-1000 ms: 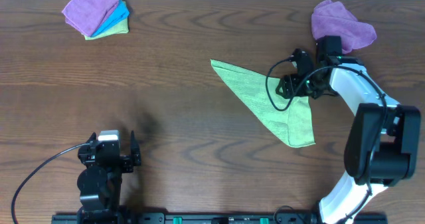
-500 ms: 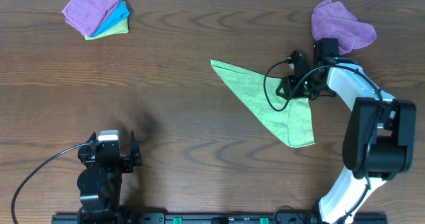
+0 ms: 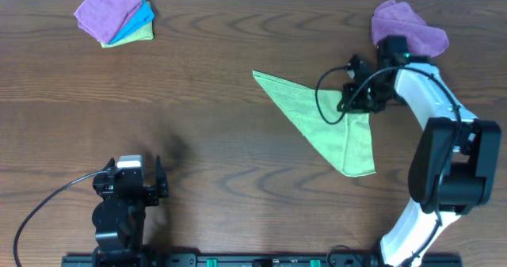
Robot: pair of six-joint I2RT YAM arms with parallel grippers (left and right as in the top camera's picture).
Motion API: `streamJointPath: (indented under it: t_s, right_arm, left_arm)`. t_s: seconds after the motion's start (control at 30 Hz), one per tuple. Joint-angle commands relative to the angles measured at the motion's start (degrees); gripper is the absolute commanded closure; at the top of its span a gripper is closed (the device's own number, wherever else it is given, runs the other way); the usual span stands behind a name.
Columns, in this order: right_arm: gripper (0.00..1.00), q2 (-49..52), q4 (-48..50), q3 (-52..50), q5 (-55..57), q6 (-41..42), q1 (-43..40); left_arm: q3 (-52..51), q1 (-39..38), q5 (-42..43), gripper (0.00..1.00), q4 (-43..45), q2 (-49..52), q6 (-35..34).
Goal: Fold the cloth
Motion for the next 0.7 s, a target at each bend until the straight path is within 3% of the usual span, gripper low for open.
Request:
streamJointPath:
  t_s: [0.0, 0.23, 0.43, 0.53, 0.57, 0.6, 0.63, 0.67]
  right_arm:
    - [0.99, -0.09, -2.67, 5.03, -0.63, 0.37, 1.44]
    - [0.98, -0.13, -11.1, 13.27, -0.66, -0.72, 8.5]
    - [0.99, -0.15, -21.09, 15.96, -0.94, -3.67, 21.29]
    - [0.98, -0.15, -29.11, 16.02, -2.08, -12.41, 29.86]
    - [0.86, -0.15, -30.91, 16.02, -1.09, -14.27, 32.41]
    - [0.62, -0.15, -31.23, 16.02, 0.66, -14.36, 34.42]
    - [0.27, -0.15, -31.21, 16.06, 3.48, -13.57, 36.13]
    - [0.06, -0.15, -31.19, 16.17, 7.08, -11.82, 37.48]
  left_arm:
    - [-1.16, -0.17, 0.2, 0.05, -0.44, -0.37, 1.01]
    - [-1.16, -0.17, 0.2, 0.05, -0.44, -0.37, 1.01]
    - [-1.16, -0.17, 0.2, 0.05, -0.44, -0.37, 1.01]
    - [-1.16, -0.17, 0.2, 0.05, -0.44, -0.37, 1.01]
    - [-1.16, -0.17, 0.2, 0.05, -0.44, -0.37, 1.01]
    - [-1.16, -0.17, 0.2, 0.05, -0.44, -0.37, 1.01]
    - [-1.16, -0.17, 0.2, 0.04, -0.44, -0.37, 1.01]
    - [-1.16, -0.17, 0.2, 0.05, -0.44, -0.37, 1.01]
